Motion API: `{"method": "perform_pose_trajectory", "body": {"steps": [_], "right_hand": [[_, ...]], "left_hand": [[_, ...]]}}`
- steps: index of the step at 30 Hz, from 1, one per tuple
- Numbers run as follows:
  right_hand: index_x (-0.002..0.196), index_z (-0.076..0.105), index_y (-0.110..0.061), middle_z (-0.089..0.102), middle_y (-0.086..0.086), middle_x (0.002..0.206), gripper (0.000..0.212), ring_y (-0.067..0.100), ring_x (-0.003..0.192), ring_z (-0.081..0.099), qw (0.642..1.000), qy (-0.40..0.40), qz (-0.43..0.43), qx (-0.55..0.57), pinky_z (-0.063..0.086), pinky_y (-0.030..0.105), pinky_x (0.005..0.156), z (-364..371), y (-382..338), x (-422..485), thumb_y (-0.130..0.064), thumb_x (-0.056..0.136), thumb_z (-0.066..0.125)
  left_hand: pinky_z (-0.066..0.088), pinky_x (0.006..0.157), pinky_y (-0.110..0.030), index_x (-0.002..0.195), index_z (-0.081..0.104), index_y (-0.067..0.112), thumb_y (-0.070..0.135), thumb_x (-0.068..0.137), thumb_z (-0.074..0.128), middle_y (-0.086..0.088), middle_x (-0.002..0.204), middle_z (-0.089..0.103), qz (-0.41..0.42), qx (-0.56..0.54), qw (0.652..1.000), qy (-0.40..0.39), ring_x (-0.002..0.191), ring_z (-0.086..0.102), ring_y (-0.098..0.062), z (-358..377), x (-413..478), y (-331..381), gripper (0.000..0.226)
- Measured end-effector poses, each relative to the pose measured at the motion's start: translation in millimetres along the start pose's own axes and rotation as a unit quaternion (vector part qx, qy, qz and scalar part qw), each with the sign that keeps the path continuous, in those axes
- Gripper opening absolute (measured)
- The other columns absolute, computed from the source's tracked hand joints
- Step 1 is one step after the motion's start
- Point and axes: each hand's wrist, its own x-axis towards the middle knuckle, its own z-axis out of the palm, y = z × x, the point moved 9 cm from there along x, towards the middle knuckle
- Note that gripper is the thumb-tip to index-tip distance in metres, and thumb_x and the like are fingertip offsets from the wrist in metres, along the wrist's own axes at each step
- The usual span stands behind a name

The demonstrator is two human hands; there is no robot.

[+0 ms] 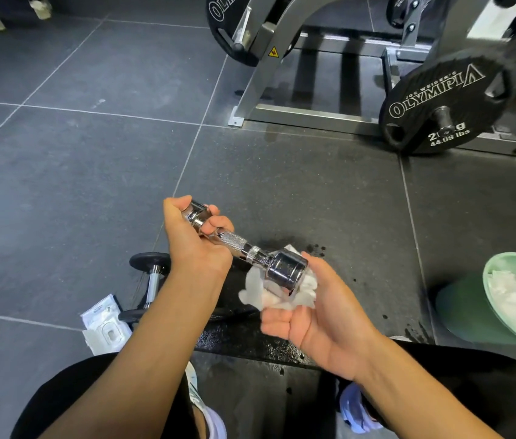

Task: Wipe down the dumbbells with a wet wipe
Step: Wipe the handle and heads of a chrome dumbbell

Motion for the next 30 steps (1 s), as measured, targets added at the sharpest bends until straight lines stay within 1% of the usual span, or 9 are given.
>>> {"method": "perform_pose_trajectory", "body": {"steps": [4,7,11,17,20,22,25,28,30], "right_hand": [[0.111,0.072,0.004,0.069,0.027,0.089,0.048,0.03,0.056,0.07,1.0,-0.013,-0.003,-0.012,0.062,0.039,0.059,-3,-10,-9,-0.036,0.102,0.046],[0.126,0.067,0.0,0.07,0.037,0.114,0.046,0.043,0.085,0.076,0.986,0.037,-0.119,-0.107,0.063,0.048,0.081,-13,-29,-12,-0.032,0.11,0.038],[0.152,0.044,-0.045,0.044,-0.023,0.16,0.052,0.001,0.149,0.038,0.891,0.077,-0.282,-0.346,0.026,0.042,0.127,-12,-39,-30,-0.056,0.101,0.04],[0.157,0.012,-0.045,0.008,-0.033,0.166,0.05,-0.017,0.151,0.006,0.765,0.126,-0.359,-0.52,0.007,0.008,0.121,2,-18,-42,-0.039,0.111,0.031],[0.155,0.034,-0.048,0.043,-0.032,0.156,0.046,-0.015,0.14,0.039,0.816,0.173,-0.346,-0.429,0.029,0.013,0.117,-10,-29,-29,-0.029,0.113,0.033],[0.14,0.059,-0.028,0.071,-0.003,0.131,0.041,0.008,0.112,0.067,0.892,0.151,-0.312,-0.288,0.049,0.028,0.101,-20,-29,-12,-0.013,0.113,0.032],[0.122,0.059,-0.003,0.067,0.031,0.119,0.033,0.029,0.086,0.063,0.954,0.104,-0.242,-0.141,0.053,0.038,0.082,-18,-25,-1,-0.013,0.112,0.029],[0.097,0.057,-0.001,0.064,0.028,0.104,0.027,0.028,0.078,0.05,0.954,0.108,-0.243,-0.141,0.055,0.038,0.079,-21,-31,-3,-0.008,0.105,0.033],[0.101,0.062,-0.01,0.06,0.014,0.087,0.029,0.017,0.075,0.051,0.901,0.139,-0.295,-0.285,0.049,0.028,0.074,-20,-46,-12,-0.022,0.106,0.036]], "left_hand": [[0.043,0.041,-0.018,0.086,0.049,0.013,0.027,0.088,0.067,-0.005,0.069,0.057,-0.022,-0.037,0.999,0.002,0.038,0.035,-0.007,-2,4,-5,0.023],[0.043,0.041,-0.019,0.089,0.047,0.014,0.027,0.088,0.066,-0.005,0.069,0.056,-0.014,-0.039,0.999,0.005,0.039,0.035,-0.007,-2,6,-3,0.024],[0.043,0.041,-0.018,0.092,0.046,0.015,0.028,0.089,0.066,-0.004,0.068,0.056,0.001,-0.022,0.999,0.023,0.038,0.035,-0.007,-6,9,1,0.024],[0.043,0.042,-0.018,0.09,0.045,0.015,0.027,0.088,0.067,-0.003,0.074,0.054,0.011,-0.025,0.998,0.062,0.039,0.036,-0.007,-19,10,0,0.025],[0.043,0.04,-0.018,0.096,0.046,0.015,0.026,0.088,0.069,-0.005,0.077,0.054,-0.003,-0.052,0.996,0.069,0.038,0.036,-0.007,-20,8,-5,0.026],[0.044,0.039,-0.018,0.096,0.047,0.014,0.026,0.088,0.069,-0.006,0.076,0.055,-0.012,-0.06,0.996,0.064,0.037,0.036,-0.007,-17,5,-8,0.027],[0.044,0.041,-0.016,0.092,0.048,0.013,0.027,0.09,0.069,-0.007,0.07,0.055,-0.02,-0.058,0.996,0.06,0.038,0.036,-0.007,-13,3,-10,0.025],[0.045,0.043,-0.016,0.085,0.046,0.014,0.027,0.089,0.067,-0.005,0.064,0.055,-0.014,-0.045,0.997,0.057,0.039,0.038,-0.006,-14,5,-9,0.024],[0.044,0.043,-0.016,0.086,0.047,0.015,0.027,0.087,0.067,-0.004,0.069,0.055,-0.016,-0.027,0.998,0.05,0.039,0.038,-0.006,-16,6,-11,0.024]]}}
